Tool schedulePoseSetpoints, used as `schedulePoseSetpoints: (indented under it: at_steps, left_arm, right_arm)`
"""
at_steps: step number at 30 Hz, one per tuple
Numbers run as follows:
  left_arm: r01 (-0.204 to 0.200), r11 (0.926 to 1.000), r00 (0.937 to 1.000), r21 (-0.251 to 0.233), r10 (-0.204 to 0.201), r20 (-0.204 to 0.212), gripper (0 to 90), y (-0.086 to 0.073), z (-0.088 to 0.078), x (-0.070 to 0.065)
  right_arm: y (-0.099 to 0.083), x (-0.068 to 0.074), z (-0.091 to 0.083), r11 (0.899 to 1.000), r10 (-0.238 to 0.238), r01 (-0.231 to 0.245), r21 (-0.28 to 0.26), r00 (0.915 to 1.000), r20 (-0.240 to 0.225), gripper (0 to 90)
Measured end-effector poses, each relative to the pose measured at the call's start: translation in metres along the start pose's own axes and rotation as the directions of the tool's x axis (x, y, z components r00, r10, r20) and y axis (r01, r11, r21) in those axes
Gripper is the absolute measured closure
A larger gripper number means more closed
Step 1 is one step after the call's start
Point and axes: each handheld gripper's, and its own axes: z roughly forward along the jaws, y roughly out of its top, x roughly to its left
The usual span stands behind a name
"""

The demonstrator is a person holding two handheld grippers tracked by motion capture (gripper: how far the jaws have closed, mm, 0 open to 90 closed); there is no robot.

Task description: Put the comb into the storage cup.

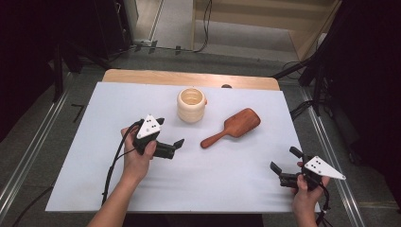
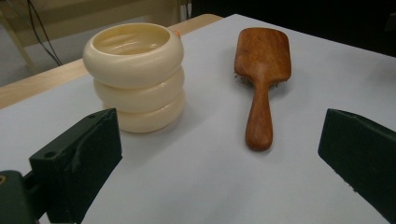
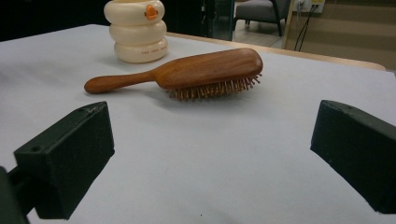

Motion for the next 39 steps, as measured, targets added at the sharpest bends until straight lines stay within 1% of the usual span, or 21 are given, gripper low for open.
schedulePoseSetpoints:
  at_steps: [4,5,7,10,12,17,18,20,22,23,24,26,28,29,30,32,35,36,37,38,39]
  left_arm:
    - [-0.004,0.9999,0.9999,0.012,0.004,0.012,0.0,0.003,0.008,-0.002]
    - [-0.004,0.9998,0.9998,0.019,0.003,0.022,0.0,0.004,0.012,-0.003]
    - [-0.002,0.9998,0.9997,0.021,0.001,0.025,0.0,0.005,0.015,-0.004]
    - [0.005,0.9992,0.9992,0.040,-0.006,0.039,0.0,0.006,0.022,-0.006]
    - [0.014,0.9987,0.9975,0.050,-0.017,0.068,0.0,0.006,0.028,-0.006]
    - [0.020,0.9957,0.9959,0.091,-0.028,0.086,0.0,0.009,0.042,-0.010]
    - [0.018,0.9953,0.9951,0.095,-0.027,0.095,0.0,0.010,0.045,-0.011]
    - [0.019,0.9943,0.9948,0.105,-0.029,0.097,0.0,0.011,0.051,-0.013]
    - [0.010,0.9927,0.9943,0.120,-0.023,0.104,0.0,0.012,0.057,-0.015]
    - [0.007,0.9911,0.9932,0.133,-0.023,0.114,0.0,0.013,0.064,-0.017]
    - [0.007,0.9911,0.9932,0.133,-0.023,0.114,0.0,0.013,0.064,-0.017]
    - [-0.004,0.9893,0.9918,0.146,-0.015,0.127,0.0,0.015,0.070,-0.018]
    - [-0.005,0.9876,0.9909,0.157,-0.016,0.133,0.0,0.017,0.076,-0.020]
    - [-0.012,0.9856,0.9893,0.169,-0.013,0.145,0.0,0.019,0.082,-0.023]
    - [-0.012,0.9856,0.9893,0.169,-0.013,0.145,0.0,0.019,0.082,-0.023]
    - [-0.024,0.9821,0.9880,0.187,-0.005,0.154,0.0,0.021,0.089,-0.025]
    - [-0.029,0.9786,0.9854,0.204,-0.006,0.170,0.0,0.024,0.098,-0.029]
    - [-0.030,0.9773,0.9831,0.210,-0.009,0.183,0.0,0.025,0.100,-0.030]
    - [-0.004,0.9764,0.9756,0.216,-0.044,0.215,0.0,0.026,0.106,-0.030]
    - [-0.004,0.9764,0.9756,0.216,-0.044,0.215,0.0,0.026,0.106,-0.030]
    - [-0.020,0.9723,0.9759,0.233,-0.032,0.216,0.0,0.026,0.111,-0.033]
  right_arm:
    - [0.000,0.000,0.000,1.000,-0.003,0.003,0.003,1.0000,-0.001,0.0]
    - [0.000,0.000,0.000,1.000,-0.002,0.002,0.004,1.0000,-0.002,0.0]
    - [0.000,0.000,0.001,1.000,-0.002,0.002,0.004,1.0000,-0.003,0.0]
    - [0.000,0.000,0.001,1.000,-0.004,0.004,0.004,1.0000,-0.003,0.0]
    - [0.000,0.000,0.001,1.000,-0.003,0.003,0.004,1.0000,-0.003,0.0]
    - [0.000,0.000,0.001,1.000,-0.005,0.005,0.005,1.0000,-0.002,0.0]
    - [0.000,0.000,0.001,1.000,-0.006,0.006,0.005,1.0000,-0.002,0.0]
    - [0.000,0.000,0.001,1.000,-0.005,0.005,0.006,1.0000,-0.002,0.0]
    - [0.000,0.000,0.001,1.000,-0.008,0.008,0.005,1.0000,-0.002,0.0]
    - [0.000,0.000,0.001,1.000,-0.009,0.009,0.005,1.0000,-0.001,0.0]
    - [0.000,0.000,0.001,1.000,-0.009,0.009,0.005,1.0000,-0.001,0.0]
    - [0.000,0.000,0.001,1.000,-0.008,0.008,0.007,1.0000,-0.001,0.0]
    - [0.000,0.000,0.001,1.000,-0.011,0.011,0.007,0.9999,-0.001,0.0]
    - [0.000,0.000,0.001,1.000,-0.011,0.011,0.007,0.9999,-0.001,0.0]
    - [0.000,0.000,0.001,1.000,-0.011,0.011,0.006,0.9999,-0.001,0.0]
    - [0.000,0.000,0.001,1.000,-0.011,0.011,0.006,0.9999,-0.002,0.0]
    - [0.001,0.000,0.001,1.000,-0.012,0.012,0.007,0.9999,-0.002,0.0]
    - [0.000,0.000,0.001,1.000,-0.012,0.012,0.007,0.9999,-0.002,0.0]
    - [0.000,0.000,0.001,1.000,-0.012,0.012,0.007,0.9999,-0.003,0.0]
    - [0.000,0.000,0.001,1.000,-0.012,0.012,0.007,0.9999,-0.003,0.0]
    - [0.000,0.000,0.001,1.000,-0.013,0.013,0.007,0.9999,-0.002,0.0]
